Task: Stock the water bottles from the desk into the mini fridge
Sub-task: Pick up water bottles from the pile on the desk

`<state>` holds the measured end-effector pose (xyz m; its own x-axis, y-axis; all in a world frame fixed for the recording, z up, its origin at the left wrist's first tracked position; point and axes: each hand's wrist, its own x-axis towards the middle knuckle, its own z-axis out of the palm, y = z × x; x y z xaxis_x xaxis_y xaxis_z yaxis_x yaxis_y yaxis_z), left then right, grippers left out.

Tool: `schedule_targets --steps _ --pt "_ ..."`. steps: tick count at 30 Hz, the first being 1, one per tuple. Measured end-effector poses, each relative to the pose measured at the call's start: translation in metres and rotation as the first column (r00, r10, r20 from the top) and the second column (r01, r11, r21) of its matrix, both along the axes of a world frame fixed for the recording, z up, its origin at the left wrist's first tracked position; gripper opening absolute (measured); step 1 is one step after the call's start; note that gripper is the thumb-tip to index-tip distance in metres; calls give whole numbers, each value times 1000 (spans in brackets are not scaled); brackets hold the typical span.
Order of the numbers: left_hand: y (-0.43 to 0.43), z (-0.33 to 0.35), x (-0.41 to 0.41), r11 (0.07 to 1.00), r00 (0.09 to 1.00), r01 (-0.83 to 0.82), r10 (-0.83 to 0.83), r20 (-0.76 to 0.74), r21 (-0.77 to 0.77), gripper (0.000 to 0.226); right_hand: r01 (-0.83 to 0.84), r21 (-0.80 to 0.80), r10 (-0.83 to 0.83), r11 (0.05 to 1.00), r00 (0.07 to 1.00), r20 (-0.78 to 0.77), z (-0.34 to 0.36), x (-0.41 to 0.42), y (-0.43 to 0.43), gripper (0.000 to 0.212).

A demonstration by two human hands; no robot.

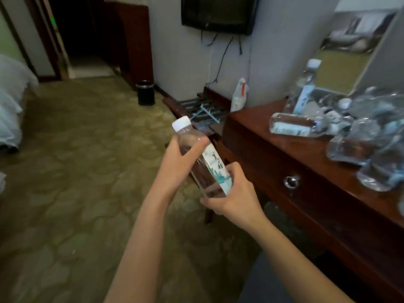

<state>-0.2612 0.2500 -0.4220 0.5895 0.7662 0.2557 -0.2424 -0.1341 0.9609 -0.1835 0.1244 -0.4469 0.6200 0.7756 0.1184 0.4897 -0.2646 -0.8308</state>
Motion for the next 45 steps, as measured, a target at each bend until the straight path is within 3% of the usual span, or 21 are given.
schedule_targets --steps 2,4,8,13,18,23,27,30,32,35,41,43,45 --pt "-19 17 20 997 997 76 -77 13 10 54 117 100 -129 988 982 135 30 7 -14 66" --pt "-45 39 46 988 986 150 -152 74 22 47 180 213 -226 960 950 214 56 17 -35 66" --pt "-101 79 89 946 918 299 -321 234 125 41 190 317 -247 929 957 152 96 44 -97 67" --pt "-191 115 134 768 708 597 -640 299 232 44 118 434 -112 893 993 -39 132 78 -204 54" --pt "-292 153 181 532 446 780 -842 305 330 50 252 528 -290 811 957 -12 159 90 -303 60" --pt "-388 188 213 269 201 843 -961 191 466 67 407 680 -584 610 811 39 181 96 -388 65" --pt "-449 209 232 150 144 850 -988 51 505 66 509 717 -780 475 621 76 195 103 -441 71" --pt "-493 225 258 59 85 870 -996 -32 490 58 551 715 -861 431 489 142 212 126 -478 74" --pt "-521 234 279 42 68 889 -997 -42 456 44 583 702 -888 410 432 160 225 153 -502 76" --pt "-554 248 311 97 143 890 -987 -69 446 31 660 656 -912 366 394 112 244 194 -529 78" --pt "-592 251 364 209 231 888 -973 -3 409 44 645 633 -885 428 442 149 256 252 -557 66" --pt "-600 249 378 231 251 879 -968 6 417 49 627 647 -895 434 381 231 258 264 -561 62" --pt "-608 247 391 249 283 861 -959 -11 445 54 614 688 -922 387 262 284 258 274 -565 61"
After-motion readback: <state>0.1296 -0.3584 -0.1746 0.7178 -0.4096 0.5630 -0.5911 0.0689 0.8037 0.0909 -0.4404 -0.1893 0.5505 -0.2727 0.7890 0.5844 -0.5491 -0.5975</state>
